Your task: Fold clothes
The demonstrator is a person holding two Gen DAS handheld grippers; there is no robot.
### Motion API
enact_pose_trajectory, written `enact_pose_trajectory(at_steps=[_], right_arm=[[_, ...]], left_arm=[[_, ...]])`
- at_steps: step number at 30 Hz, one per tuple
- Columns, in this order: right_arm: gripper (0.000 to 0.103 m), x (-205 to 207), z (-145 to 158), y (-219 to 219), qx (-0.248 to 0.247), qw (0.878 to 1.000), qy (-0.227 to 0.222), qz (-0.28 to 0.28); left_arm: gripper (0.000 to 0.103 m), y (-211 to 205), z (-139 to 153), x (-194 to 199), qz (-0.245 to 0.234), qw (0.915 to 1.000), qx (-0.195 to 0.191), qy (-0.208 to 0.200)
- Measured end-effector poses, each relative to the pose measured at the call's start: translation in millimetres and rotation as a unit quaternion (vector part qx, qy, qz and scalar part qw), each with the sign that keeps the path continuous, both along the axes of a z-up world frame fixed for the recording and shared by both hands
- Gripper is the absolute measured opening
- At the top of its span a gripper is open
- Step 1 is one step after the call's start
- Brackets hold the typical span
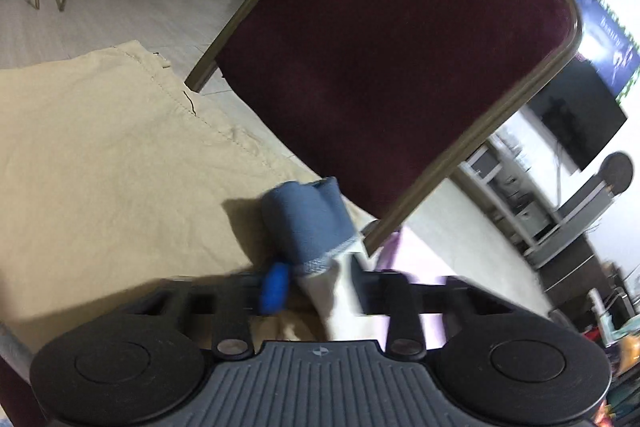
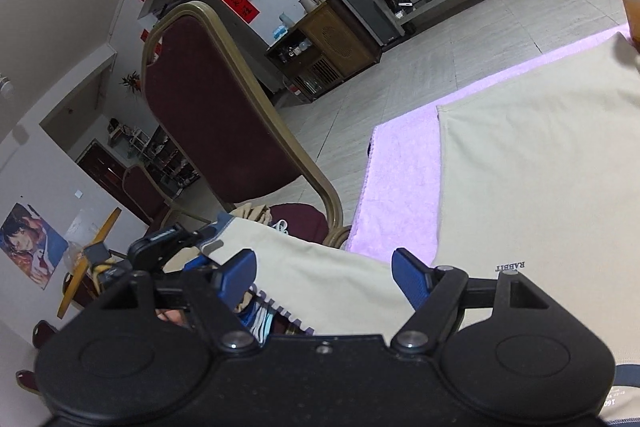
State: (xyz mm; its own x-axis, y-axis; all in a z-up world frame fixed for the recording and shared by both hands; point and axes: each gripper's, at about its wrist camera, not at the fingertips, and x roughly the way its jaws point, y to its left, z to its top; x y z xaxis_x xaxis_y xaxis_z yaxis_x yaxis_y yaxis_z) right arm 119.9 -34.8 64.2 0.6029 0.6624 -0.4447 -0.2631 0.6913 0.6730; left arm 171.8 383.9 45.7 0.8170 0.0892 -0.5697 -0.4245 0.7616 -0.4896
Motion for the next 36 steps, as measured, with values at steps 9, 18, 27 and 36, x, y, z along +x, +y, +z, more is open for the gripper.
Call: enact_pose_trajectory(at_steps=[9,18,27,36], right_arm=[[0.076,-12,-7,-63,0.037,0.999,0.005,-0.024],[0.077,-42,-43,-209,0.073,0.989,0.047,-0.123],[0.077,-56,-66,-288,0.119,0.972,0.06,-0.193],[0.078,-54,-74,-338,0.118,0.955,0.057,-0.265]], left_arm=[[0.003,-80,63,-31,-0.029,0.9796,0.192,-0.052],[0.003,-236,106,-89,-0.114,0.9254,0.343,-0.113],[0.004,-412,57,-89,-0.256,0.8443,0.454,-0.124],[0.036,-519,-24,-94,-0.399,0.8419,0.362,-0.036]])
